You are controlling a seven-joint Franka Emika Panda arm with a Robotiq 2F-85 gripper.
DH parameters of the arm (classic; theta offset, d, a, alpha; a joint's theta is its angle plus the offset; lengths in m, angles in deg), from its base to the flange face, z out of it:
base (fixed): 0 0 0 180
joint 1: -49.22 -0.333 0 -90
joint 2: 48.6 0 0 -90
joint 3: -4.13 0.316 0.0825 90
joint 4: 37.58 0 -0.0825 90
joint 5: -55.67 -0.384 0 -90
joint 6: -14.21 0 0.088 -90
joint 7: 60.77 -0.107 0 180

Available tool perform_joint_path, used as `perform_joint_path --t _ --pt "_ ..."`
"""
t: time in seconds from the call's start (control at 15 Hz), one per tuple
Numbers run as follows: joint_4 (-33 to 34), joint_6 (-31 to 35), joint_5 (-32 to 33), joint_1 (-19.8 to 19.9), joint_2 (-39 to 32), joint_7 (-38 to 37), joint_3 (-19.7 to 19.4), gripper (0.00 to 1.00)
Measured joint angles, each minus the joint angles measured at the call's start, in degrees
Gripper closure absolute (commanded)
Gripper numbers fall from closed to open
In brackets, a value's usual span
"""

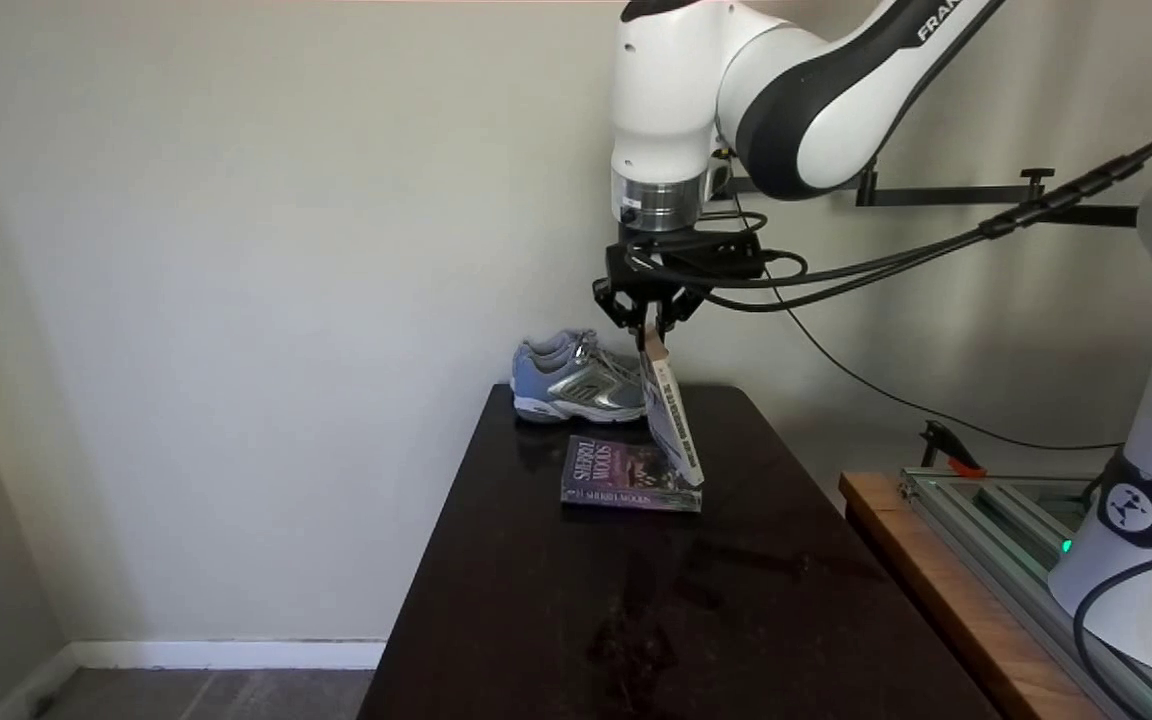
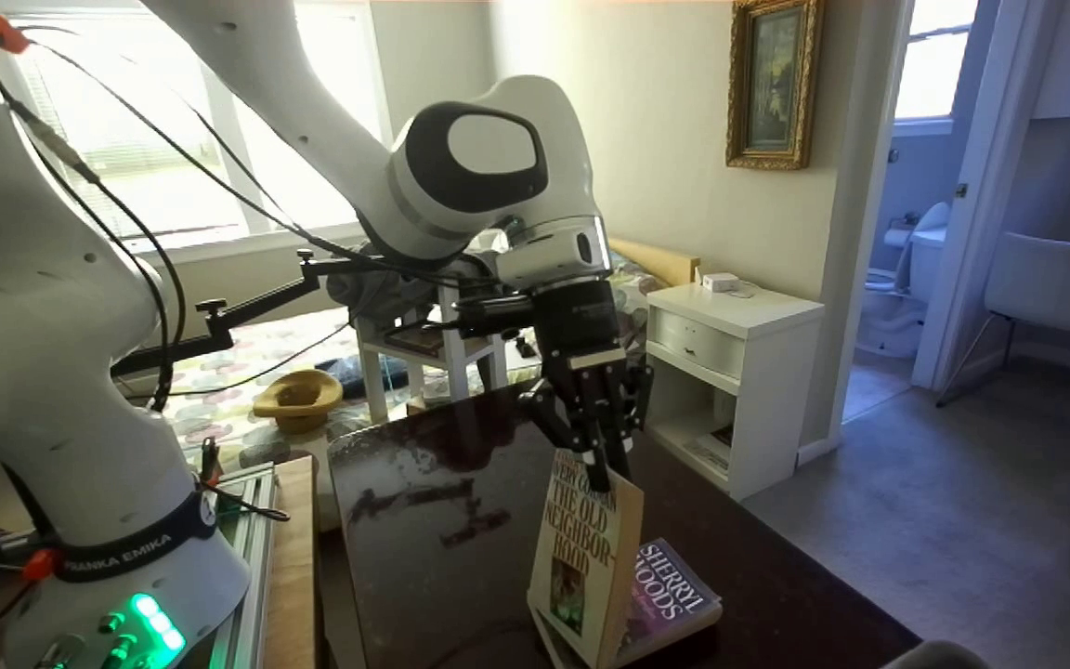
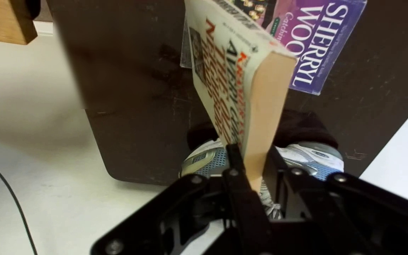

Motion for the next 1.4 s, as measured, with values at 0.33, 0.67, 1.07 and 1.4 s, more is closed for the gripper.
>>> perform_joint_path --t 0.33,0.67,1.07,1.4 --pt "7.1 -0.1 -5.5 -0.2 -7.6 5.4 -0.5 0.95" --pt "13.9 -1.4 -8.9 -0.8 -14.9 8.9 -1.6 0.95" --pt "21.4 -4.3 -12.5 -2.9 -22.7 12.3 -3.0 0.95" --pt "27.2 -8.6 -14.9 -4.4 -28.0 15.4 -3.5 0.95"
